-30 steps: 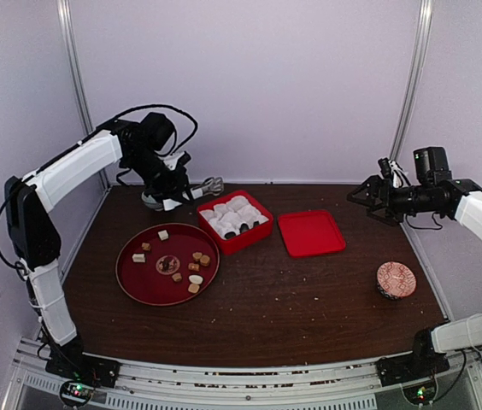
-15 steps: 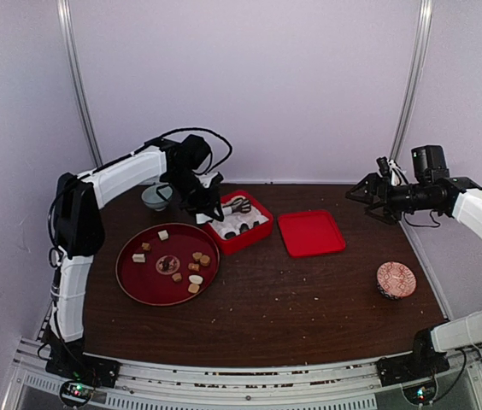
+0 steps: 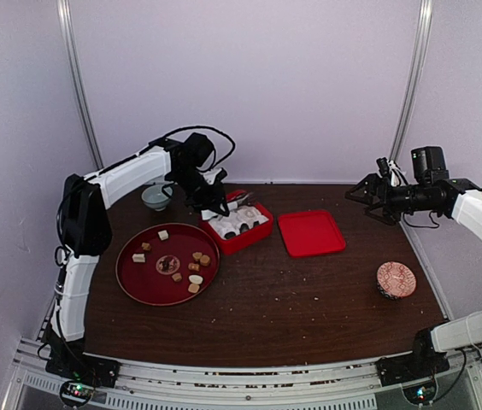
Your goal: Pack the chocolate
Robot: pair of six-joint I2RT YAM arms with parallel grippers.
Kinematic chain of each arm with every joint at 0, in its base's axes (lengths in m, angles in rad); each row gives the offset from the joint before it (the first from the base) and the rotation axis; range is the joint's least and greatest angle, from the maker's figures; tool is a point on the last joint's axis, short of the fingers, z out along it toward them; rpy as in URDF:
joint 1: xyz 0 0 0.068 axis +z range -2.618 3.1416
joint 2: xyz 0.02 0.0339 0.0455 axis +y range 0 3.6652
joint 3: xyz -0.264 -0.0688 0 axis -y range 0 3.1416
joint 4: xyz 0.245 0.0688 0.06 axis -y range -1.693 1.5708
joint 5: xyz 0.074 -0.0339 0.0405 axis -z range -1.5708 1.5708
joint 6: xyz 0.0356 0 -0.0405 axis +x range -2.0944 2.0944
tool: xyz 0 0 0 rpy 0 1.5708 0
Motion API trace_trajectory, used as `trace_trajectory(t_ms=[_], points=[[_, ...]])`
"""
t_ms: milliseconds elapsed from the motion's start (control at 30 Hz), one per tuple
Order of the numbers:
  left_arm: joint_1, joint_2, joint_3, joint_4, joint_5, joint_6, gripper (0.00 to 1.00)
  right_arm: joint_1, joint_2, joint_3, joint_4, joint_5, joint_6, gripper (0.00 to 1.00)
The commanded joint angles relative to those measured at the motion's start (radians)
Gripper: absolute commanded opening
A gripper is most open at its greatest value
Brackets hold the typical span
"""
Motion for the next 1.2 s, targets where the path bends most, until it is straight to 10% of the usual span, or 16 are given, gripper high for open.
trace_trajectory(t_ms=[0,367,867,1167], points=[[0.002,0.017,0.033,0.039,0.006,-0.010,0.37,0.007,-0.013,0.003,0.013,0.000,-0.015,1.00],[0.003,-0.180,-0.089,0.030,-0.047,-0.055,0.36,0.009,-0.005,0.002,0.008,-0.040,-0.044,1.00],[0.117,-0.741,-0.834,0.005,-0.183,-0.173,0.37,0.010,0.003,0.007,-0.014,-0.029,-0.068,1.00],[0.125,-0.696,-0.838,-0.001,-0.291,-0.317,0.39,0.023,-0.004,0.014,-0.028,-0.042,-0.062,1.00]])
